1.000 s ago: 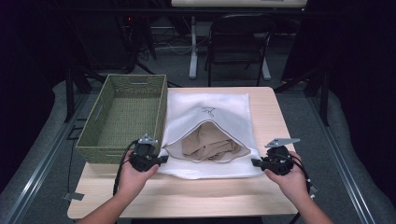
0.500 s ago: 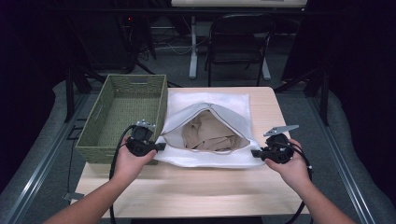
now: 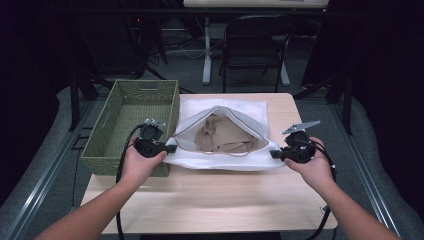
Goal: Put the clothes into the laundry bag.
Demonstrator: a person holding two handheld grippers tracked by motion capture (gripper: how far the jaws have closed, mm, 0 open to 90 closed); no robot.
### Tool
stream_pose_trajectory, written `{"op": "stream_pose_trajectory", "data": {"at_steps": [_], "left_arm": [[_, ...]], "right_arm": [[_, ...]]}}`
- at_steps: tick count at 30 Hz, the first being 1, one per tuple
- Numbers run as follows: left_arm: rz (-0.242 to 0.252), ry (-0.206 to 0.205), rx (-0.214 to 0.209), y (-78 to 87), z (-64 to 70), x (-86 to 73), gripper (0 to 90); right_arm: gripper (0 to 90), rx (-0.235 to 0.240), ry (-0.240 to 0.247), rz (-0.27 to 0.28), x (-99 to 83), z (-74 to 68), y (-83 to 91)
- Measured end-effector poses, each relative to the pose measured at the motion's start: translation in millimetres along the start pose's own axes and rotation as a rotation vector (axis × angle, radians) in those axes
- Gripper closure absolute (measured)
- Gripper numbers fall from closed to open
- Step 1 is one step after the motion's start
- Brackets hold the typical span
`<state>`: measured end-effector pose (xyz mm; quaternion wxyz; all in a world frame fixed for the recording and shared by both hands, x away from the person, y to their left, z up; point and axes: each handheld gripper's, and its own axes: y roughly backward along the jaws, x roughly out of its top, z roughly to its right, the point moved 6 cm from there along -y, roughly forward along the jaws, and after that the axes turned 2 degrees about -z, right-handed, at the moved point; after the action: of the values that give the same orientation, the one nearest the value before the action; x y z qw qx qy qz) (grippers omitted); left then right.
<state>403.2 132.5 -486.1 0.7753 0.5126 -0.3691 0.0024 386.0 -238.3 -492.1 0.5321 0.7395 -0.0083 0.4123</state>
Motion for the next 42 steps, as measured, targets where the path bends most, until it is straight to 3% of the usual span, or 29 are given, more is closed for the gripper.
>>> {"op": "stream_pose_trajectory", "data": {"at_steps": [10, 19, 30, 37, 42], "left_arm": [[-0.02, -0.003, 0.034, 3.5, -3.8, 10.4, 82.9], [-0.023, 0.008, 0.039, 7.7, -6.9, 21.8, 82.7], [-0.021, 0.023, 0.028, 10.5, -14.6, 35.1, 82.6], [-0.013, 0.039, 0.028, 11.6, -19.8, 44.6, 82.6], [-0.004, 0.027, 0.034, 14.4, -22.6, 53.7, 82.6]], "right_arm": [[81.8, -0.04, 0.046, -0.016, 14.3, -2.5, 3.5], [81.8, -0.066, 0.036, -0.027, 23.7, 0.0, 7.1], [81.8, -0.044, 0.016, -0.013, 41.5, 7.7, 11.2], [81.8, -0.061, 0.016, -0.01, 54.1, 12.2, 10.1], [81.8, -0.058, -0.001, -0.008, 61.6, 17.9, 9.8]]}}
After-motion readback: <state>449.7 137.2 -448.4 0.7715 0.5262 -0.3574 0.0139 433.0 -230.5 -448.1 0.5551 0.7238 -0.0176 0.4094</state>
